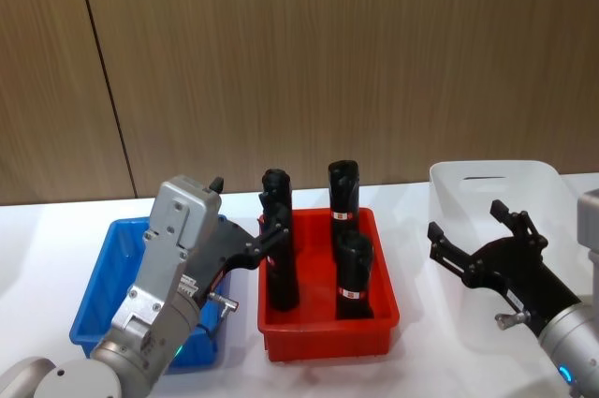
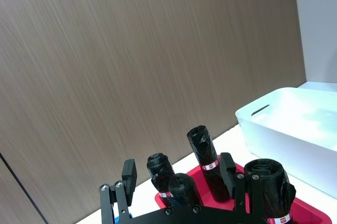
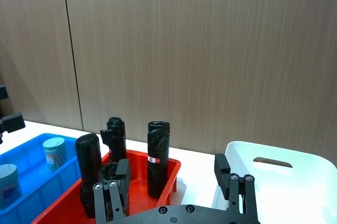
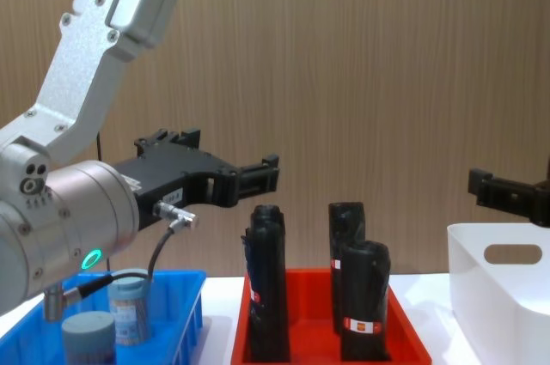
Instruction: Pick the cotton swabs from the blue box and place them into the white box.
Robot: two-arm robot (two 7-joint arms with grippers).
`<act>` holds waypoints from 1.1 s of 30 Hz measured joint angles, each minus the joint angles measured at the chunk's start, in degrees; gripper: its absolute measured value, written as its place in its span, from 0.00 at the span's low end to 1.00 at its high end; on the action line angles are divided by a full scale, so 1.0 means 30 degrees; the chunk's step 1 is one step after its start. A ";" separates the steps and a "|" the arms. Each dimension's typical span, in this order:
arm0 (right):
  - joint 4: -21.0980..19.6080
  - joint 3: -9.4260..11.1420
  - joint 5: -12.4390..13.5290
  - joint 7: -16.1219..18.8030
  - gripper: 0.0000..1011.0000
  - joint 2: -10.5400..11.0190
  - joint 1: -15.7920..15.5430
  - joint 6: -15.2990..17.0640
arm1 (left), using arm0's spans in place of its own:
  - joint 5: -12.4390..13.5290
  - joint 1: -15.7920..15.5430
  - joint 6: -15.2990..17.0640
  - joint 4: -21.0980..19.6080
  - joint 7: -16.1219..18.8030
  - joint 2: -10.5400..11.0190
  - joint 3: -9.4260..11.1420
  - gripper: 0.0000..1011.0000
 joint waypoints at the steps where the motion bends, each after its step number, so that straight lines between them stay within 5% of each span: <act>1: 0.0000 0.0000 0.0000 0.0000 0.99 0.0001 0.0000 0.0000 | -0.0001 0.0000 0.0000 0.0000 -0.0001 0.0000 0.0000 0.99; 33: 0.0001 0.0000 0.0000 -0.0001 0.99 0.0000 0.0000 -0.0001 | -0.0270 -0.0011 0.0342 0.0211 0.0057 0.0158 -0.0265 0.99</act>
